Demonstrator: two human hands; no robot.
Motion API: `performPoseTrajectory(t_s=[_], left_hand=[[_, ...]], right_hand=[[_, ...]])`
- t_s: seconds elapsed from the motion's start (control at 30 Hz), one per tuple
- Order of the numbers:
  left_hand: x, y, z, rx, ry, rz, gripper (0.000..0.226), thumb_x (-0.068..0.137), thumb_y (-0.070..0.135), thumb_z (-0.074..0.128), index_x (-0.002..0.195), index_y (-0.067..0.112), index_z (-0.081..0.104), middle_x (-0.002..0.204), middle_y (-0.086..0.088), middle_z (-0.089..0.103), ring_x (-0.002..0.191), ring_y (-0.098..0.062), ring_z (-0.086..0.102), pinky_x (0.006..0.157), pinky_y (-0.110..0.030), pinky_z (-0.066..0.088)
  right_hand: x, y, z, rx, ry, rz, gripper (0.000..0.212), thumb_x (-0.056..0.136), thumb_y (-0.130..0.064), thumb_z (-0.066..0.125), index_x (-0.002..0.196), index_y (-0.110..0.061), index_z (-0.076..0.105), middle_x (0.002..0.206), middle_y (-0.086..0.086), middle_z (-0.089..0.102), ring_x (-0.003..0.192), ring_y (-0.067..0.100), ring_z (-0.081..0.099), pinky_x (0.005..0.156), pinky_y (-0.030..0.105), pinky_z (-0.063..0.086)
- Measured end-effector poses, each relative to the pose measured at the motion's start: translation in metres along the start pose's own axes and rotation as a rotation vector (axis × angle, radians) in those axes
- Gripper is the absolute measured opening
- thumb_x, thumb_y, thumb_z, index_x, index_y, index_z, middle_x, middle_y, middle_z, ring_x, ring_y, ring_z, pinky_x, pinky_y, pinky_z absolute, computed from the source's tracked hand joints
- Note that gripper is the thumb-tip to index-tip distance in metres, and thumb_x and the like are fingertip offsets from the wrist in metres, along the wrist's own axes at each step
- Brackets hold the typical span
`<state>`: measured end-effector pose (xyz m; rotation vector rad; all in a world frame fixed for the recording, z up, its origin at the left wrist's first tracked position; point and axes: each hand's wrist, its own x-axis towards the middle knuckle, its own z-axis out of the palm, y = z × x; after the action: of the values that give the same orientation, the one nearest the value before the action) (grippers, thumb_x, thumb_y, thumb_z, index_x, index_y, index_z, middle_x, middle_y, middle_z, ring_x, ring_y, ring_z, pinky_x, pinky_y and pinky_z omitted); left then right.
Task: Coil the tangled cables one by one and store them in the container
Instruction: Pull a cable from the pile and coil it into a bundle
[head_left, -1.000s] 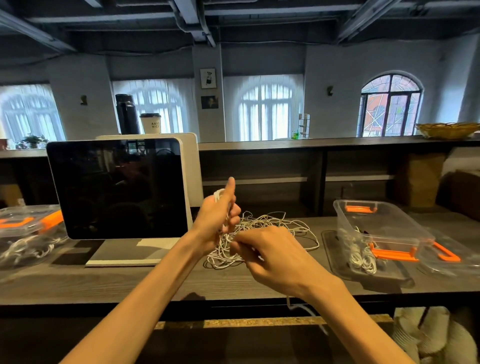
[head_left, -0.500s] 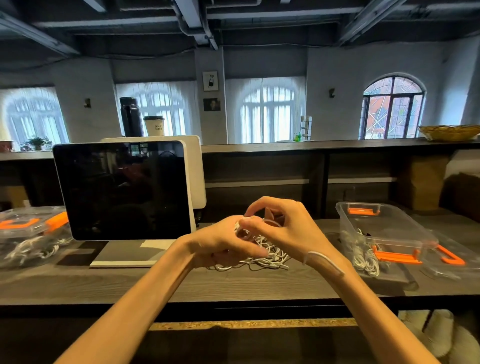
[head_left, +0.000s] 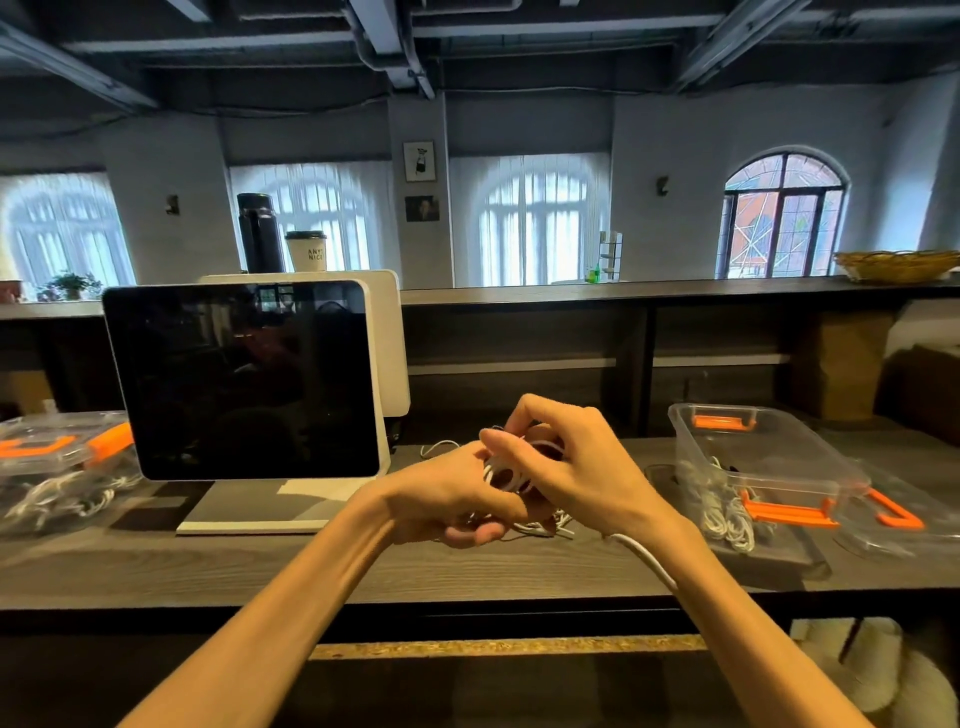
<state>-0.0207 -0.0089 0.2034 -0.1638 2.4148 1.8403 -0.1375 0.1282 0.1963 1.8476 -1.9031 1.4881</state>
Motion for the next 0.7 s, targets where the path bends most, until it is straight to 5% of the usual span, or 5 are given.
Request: performPoseTrajectory(t_s=[0.07,0.13,0.3,0.5,0.7], left_hand=[[-0.002,-0.005,-0.008,-0.049,-0.080,0.059,0.010,0.099,0.024,0.063,0.102,0.018,0.071,0.067,-0.011,0.059,0.038,-0.005,0.045,0.038,-0.015,0.034],[0.001,-0.011,-0.011,-0.180,-0.004,0.126,0.029,0.098,0.035,0.060,0.086,0.010,0.068,0.052,0.000,0.049,0.034,-0.004,0.039,0.036,-0.015,0.028],[0.022,-0.010,-0.001,-0.496,0.331,0.239,0.041,0.097,0.050,0.057,0.080,0.013,0.056,0.058,-0.001,0.043,0.038,-0.005,0.035,0.035,-0.013,0.027],[0.035,-0.013,0.008,-0.384,0.702,0.226,0.035,0.092,0.041,0.070,0.076,0.012,0.058,0.054,-0.001,0.049,0.040,-0.008,0.042,0.039,-0.016,0.034],[0.038,-0.021,-0.001,-0.486,0.768,0.269,0.031,0.102,0.034,0.057,0.088,0.007,0.061,0.056,-0.002,0.048,0.039,-0.008,0.038,0.036,-0.016,0.030]], right_hand=[[-0.002,0.001,-0.005,0.019,0.073,0.027,0.029,0.088,-0.047,0.071,0.088,-0.018,0.071,0.069,0.001,0.069,0.061,0.016,0.066,0.055,0.028,0.054],[-0.002,0.005,-0.011,-0.003,0.119,0.038,0.028,0.092,-0.044,0.069,0.086,-0.018,0.073,0.064,0.003,0.065,0.057,0.021,0.059,0.052,0.031,0.046],[-0.003,0.013,0.009,-0.182,0.144,0.012,0.015,0.103,-0.025,0.060,0.100,-0.015,0.072,0.070,-0.010,0.064,0.063,0.006,0.061,0.055,0.020,0.045],[-0.013,0.007,0.036,-0.525,0.025,-0.035,0.014,0.097,-0.011,0.061,0.110,-0.015,0.061,0.094,-0.003,0.054,0.077,0.018,0.055,0.066,0.030,0.043],[-0.019,0.008,0.036,-0.257,-0.003,0.115,0.012,0.100,-0.016,0.062,0.110,-0.019,0.069,0.083,-0.004,0.067,0.072,0.010,0.063,0.067,0.027,0.055]])
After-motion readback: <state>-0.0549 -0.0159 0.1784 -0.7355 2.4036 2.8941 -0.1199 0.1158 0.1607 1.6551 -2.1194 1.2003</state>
